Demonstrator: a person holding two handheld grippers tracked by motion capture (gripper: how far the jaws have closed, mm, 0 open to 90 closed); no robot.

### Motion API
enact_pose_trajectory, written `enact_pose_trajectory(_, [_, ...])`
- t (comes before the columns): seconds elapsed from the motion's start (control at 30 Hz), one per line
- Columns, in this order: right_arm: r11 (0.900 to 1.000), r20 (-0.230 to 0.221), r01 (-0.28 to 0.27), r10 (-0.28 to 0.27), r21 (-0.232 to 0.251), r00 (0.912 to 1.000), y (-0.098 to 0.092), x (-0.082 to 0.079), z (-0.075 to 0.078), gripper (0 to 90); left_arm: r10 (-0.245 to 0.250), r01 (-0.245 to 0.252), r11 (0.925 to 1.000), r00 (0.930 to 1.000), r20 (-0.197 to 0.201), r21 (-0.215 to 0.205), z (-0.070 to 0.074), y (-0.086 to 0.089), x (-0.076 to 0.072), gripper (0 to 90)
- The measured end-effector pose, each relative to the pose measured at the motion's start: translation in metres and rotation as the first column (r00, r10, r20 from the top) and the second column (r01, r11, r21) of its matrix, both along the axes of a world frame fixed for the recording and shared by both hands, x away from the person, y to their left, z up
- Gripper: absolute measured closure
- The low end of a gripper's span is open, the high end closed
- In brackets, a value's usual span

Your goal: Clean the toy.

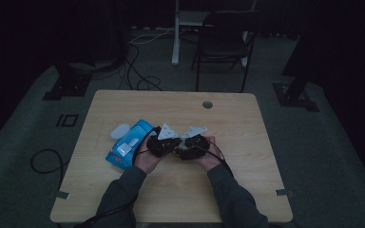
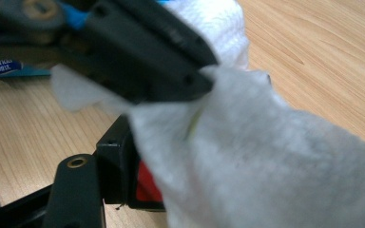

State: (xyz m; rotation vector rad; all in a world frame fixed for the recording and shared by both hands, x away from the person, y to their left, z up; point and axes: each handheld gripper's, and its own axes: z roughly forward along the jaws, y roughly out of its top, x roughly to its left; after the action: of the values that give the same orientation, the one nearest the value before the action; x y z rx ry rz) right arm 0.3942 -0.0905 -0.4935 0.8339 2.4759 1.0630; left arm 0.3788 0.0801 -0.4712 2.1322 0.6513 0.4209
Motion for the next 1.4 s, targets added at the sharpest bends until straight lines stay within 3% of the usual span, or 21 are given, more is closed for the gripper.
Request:
enact_pose_trajectory(0.23, [1.000, 0.002, 0.006, -0.006, 0.001, 1.0000, 0.000, 0.000, 0.000, 33.9, -0.031, 0.031, 0.9994, 0.9995, -0.005, 0.014, 0.001, 0.001, -0.004, 87.6])
enact_pose_trajectory(0.9, [1.000, 0.009, -0.019, 0.019, -0.001, 0.9998, 0.001, -0.002, 0.000, 33.9, -0.095, 0.094, 0.9952, 0.9948, -0.037, -0.027, 0.001, -0.005, 0.001, 87.7])
enact_pose_trajectory(1.2, [0.999, 0.008, -0.048, 0.048, 0.001, 0.9988, 0.006, -0.005, 0.000, 33.9, -0.091, 0.090, 0.9954, 0.9949, -0.043, -0.033, 0.001, -0.005, 0.006, 87.7])
enact_pose_trajectory(1.4, [0.998, 0.011, -0.056, 0.056, 0.002, 0.9984, 0.007, -0.006, 0.000, 33.9, -0.060, 0.059, 0.9974, 0.9975, -0.037, -0.043, 0.001, -0.003, 0.011, 87.6])
